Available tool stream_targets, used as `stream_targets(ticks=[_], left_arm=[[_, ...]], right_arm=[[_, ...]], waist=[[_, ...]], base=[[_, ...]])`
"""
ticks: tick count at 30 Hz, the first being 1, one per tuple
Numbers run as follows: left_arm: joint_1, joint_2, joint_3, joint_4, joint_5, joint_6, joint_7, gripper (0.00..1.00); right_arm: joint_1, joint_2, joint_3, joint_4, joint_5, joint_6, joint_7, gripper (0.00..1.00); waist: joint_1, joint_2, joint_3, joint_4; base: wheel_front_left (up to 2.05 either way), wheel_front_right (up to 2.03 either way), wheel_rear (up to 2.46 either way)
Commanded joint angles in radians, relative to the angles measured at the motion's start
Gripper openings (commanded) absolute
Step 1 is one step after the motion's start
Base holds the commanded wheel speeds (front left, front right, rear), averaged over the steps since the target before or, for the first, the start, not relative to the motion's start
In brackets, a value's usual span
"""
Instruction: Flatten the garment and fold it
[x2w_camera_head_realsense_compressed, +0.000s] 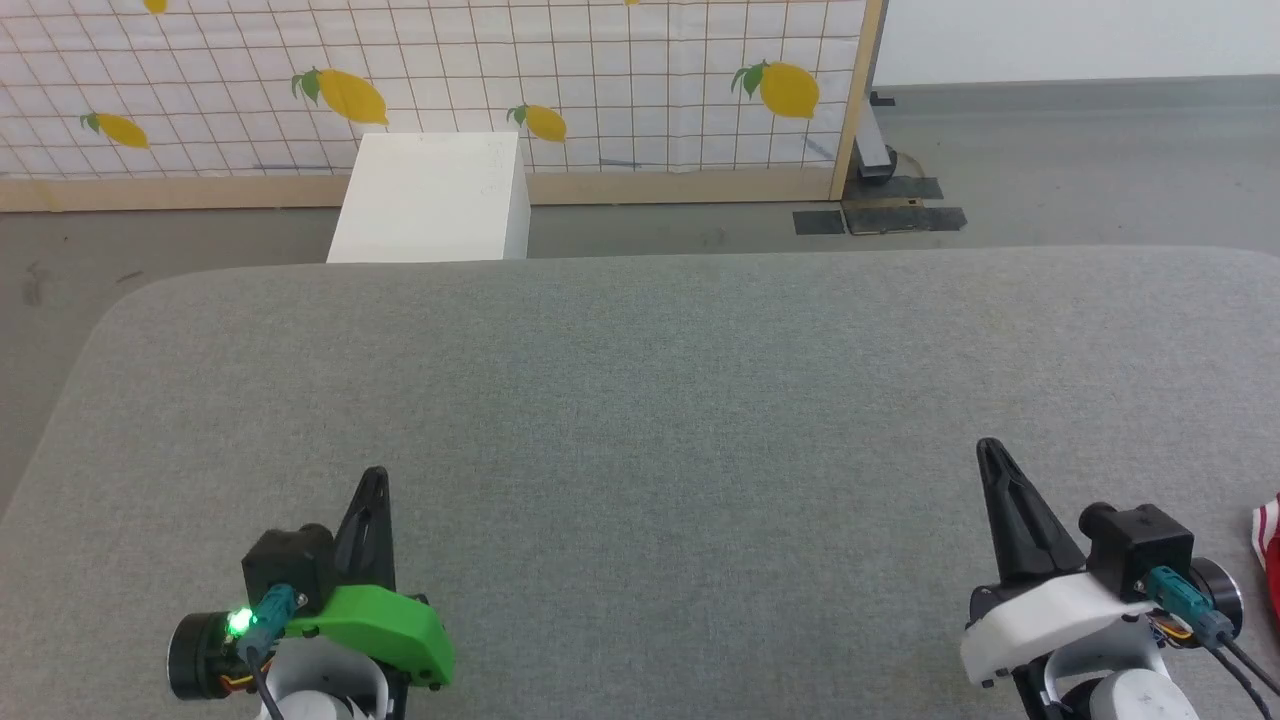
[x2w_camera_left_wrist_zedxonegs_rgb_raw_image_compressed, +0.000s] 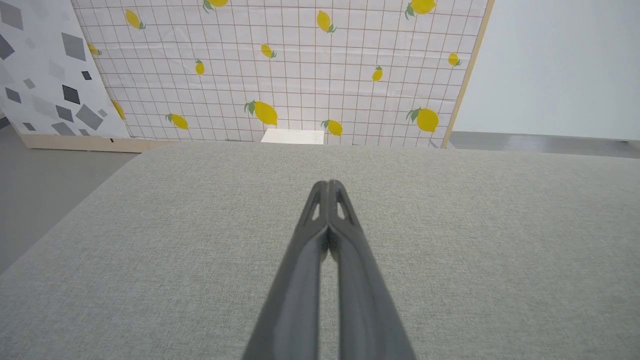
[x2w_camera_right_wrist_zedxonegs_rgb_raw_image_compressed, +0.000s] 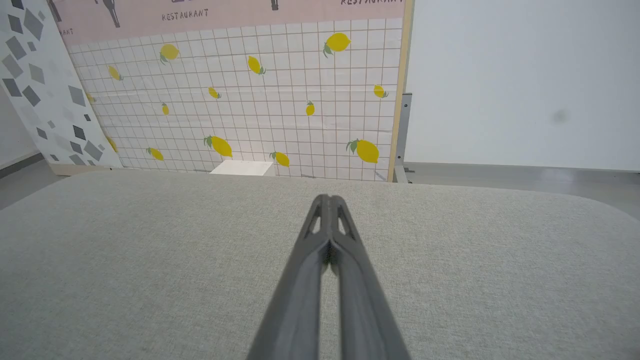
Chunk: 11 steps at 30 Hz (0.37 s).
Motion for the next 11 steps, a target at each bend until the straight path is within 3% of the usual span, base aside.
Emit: stream_targets(ticks=[1,11], left_arm=[[0.011,-0.005,0.006,-0.01,0.011,-0.005,0.005,0.0],[0.016,-0.014,0.017,-0.033,0.038,-0.009,0.028,0.0]], right_arm=[[0.012,0.0,-0.001,-0.01,-0.011,-0.001,0.008,0.0],[0.015,0.0,-0.001,-0.032,-0.024,-0.001,0.032,0.0]], waist=[[0.0,0.0,0.0,0.0],[0.0,0.0,-0.001,-0.002]], base=[[0.0,0.0,0.0],[0.0,0.0,0.0]])
